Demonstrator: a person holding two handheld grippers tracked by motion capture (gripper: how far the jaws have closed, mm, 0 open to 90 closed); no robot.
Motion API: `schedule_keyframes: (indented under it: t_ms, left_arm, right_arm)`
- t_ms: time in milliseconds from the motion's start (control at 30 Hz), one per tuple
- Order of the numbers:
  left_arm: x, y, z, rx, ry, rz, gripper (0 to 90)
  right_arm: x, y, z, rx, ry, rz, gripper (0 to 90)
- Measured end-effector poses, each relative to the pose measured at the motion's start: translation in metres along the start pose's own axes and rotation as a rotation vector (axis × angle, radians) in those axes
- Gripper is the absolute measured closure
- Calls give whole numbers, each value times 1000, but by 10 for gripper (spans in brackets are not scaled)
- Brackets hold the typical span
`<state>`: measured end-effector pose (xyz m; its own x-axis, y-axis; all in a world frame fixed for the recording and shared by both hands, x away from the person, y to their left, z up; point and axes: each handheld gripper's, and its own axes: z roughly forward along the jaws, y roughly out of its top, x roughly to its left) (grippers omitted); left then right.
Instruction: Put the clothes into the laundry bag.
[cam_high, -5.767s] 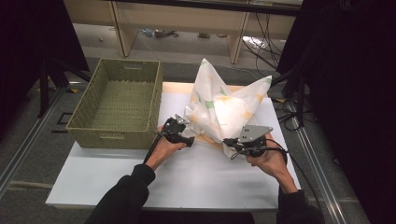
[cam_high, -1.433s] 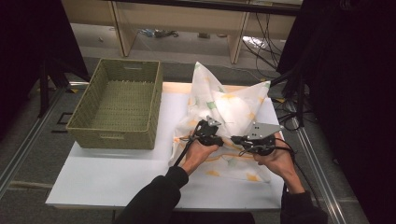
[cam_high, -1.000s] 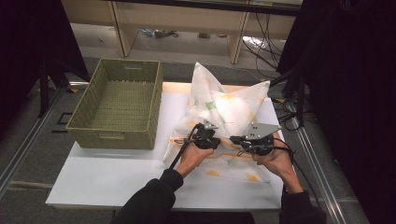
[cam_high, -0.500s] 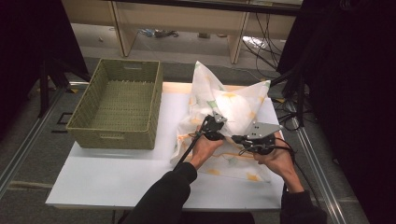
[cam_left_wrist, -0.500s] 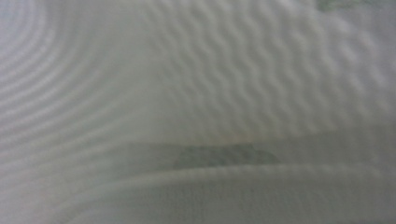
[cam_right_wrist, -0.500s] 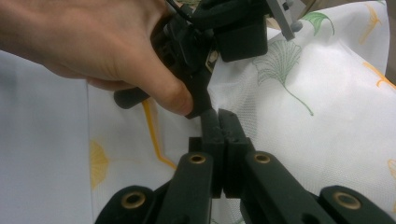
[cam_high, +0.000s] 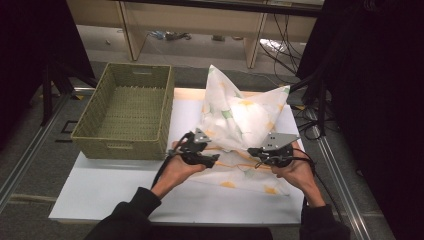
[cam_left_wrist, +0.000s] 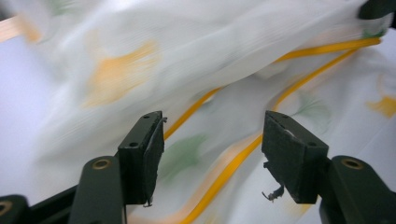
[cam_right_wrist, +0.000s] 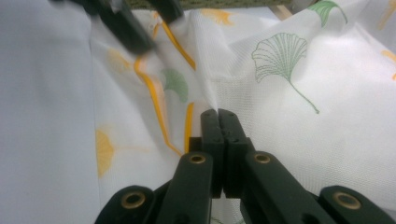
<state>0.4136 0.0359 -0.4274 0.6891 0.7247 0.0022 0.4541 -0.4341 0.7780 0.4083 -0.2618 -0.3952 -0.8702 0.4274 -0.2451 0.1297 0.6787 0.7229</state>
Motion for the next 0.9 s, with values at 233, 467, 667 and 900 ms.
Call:
schedule_keyframes:
  t_ms: [233,467,667,900]
  left_arm:
    - [20,-32,-5,78,45,-82,353]
    - [23,-44,-2,97,99,-98,334]
    - [30,-55,1,139,114,-107,304]
    - [38,-60,8,175,45,-124,440]
  right_arm:
    - [0,-12,15,62,20,0,900]
    - [-1,-21,19,92,14,9,900]
    - [-3,-22,17,87,10,11,900]
    - [-2,-22,16,73,24,0,900]
